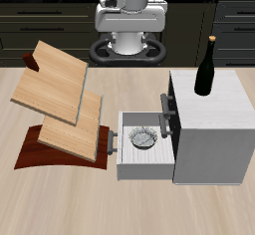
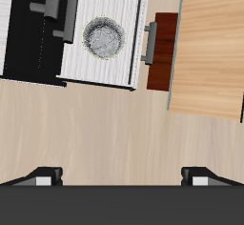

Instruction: Place the bowl on top of the cabinet

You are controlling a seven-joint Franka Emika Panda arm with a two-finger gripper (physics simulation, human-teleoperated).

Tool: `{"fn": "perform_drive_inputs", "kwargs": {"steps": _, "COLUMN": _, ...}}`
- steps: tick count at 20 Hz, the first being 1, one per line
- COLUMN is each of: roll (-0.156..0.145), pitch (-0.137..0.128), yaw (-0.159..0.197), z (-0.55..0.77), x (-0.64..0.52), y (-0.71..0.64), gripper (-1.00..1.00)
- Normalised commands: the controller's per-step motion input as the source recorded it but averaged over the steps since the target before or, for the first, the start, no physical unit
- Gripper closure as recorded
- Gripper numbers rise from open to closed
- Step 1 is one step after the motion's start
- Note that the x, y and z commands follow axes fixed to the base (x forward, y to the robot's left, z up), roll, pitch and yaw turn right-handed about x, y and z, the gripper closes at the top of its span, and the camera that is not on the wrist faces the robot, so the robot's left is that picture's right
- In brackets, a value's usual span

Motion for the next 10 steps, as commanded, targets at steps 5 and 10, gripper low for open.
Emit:
{"fn": "perform_drive_inputs", "kwargs": {"steps": 5, "roll": -0.008, "pitch": -0.019, "yaw": 0.0, "z": 0.03, "x": 0.29, "y": -0.09, "gripper": -1.0}}
{"fn": "perform_drive_inputs", "kwargs": {"steps": 10, "roll": -0.02, "pitch": -0.021, "yaw": 0.02, "z": 0.01, "x": 0.32, "y": -0.13, "gripper": -1.0}}
